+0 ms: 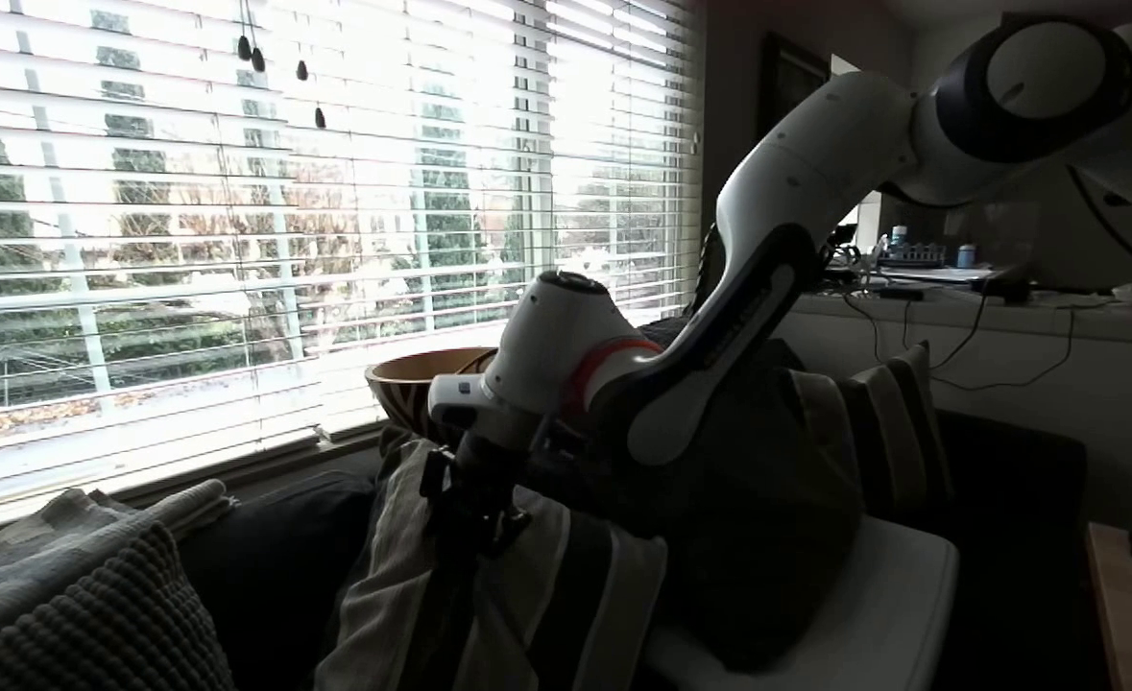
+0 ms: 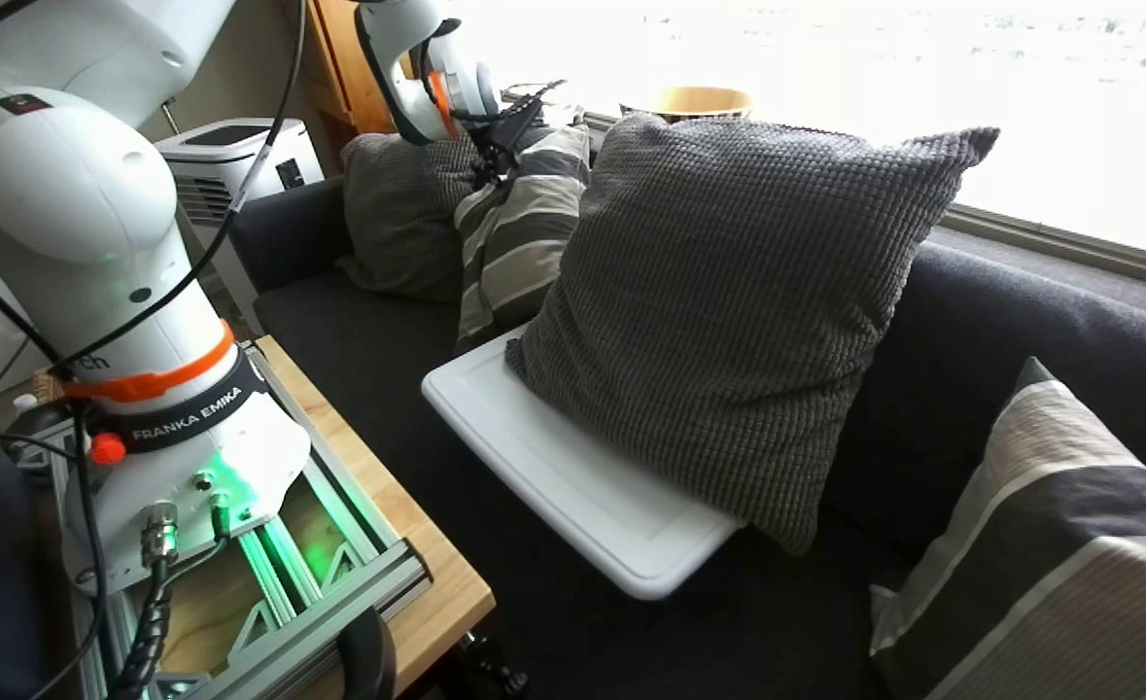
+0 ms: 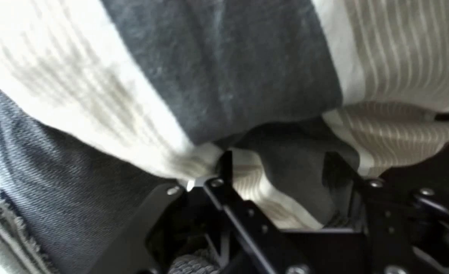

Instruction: Pick up the striped pillow on the left then place it against the backrest of the sofa.

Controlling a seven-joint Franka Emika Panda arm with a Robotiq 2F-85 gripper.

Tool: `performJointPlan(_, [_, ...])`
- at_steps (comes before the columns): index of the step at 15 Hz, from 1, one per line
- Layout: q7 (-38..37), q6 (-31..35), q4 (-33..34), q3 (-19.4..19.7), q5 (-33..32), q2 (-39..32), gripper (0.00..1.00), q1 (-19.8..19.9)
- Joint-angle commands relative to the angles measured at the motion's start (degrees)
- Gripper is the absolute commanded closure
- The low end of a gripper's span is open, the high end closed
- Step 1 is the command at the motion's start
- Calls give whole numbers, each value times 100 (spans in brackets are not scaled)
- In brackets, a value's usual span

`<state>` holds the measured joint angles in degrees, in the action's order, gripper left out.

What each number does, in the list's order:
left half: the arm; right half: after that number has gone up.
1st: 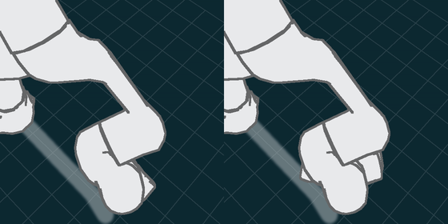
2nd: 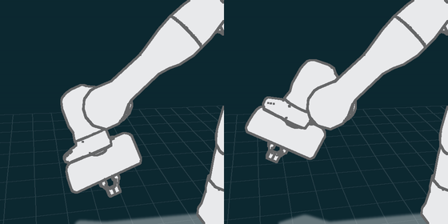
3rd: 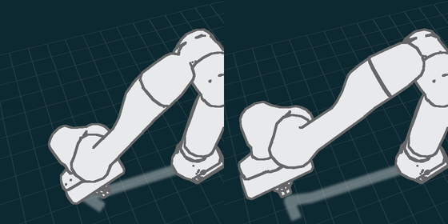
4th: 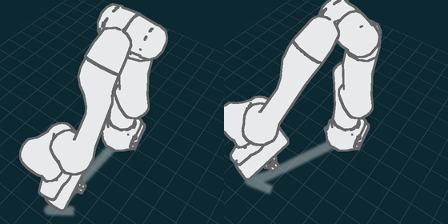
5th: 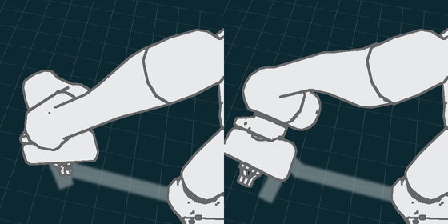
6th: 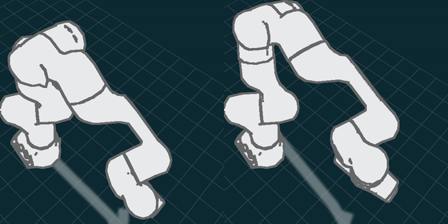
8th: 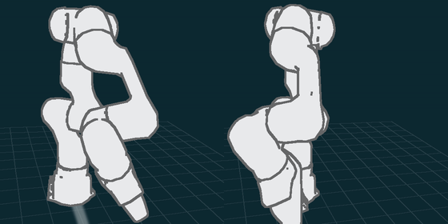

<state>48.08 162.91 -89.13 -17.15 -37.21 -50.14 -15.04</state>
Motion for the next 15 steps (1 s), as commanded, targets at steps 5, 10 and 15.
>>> performJointPlan(5, [-1689,-567,-1937,355,991,2339,0,22])
performJointPlan(10, [-2855,-434,-3390,586,1264,3605,0,202])
performJointPlan(15, [-4159,-167,-4915,828,1360,4793,0,296])
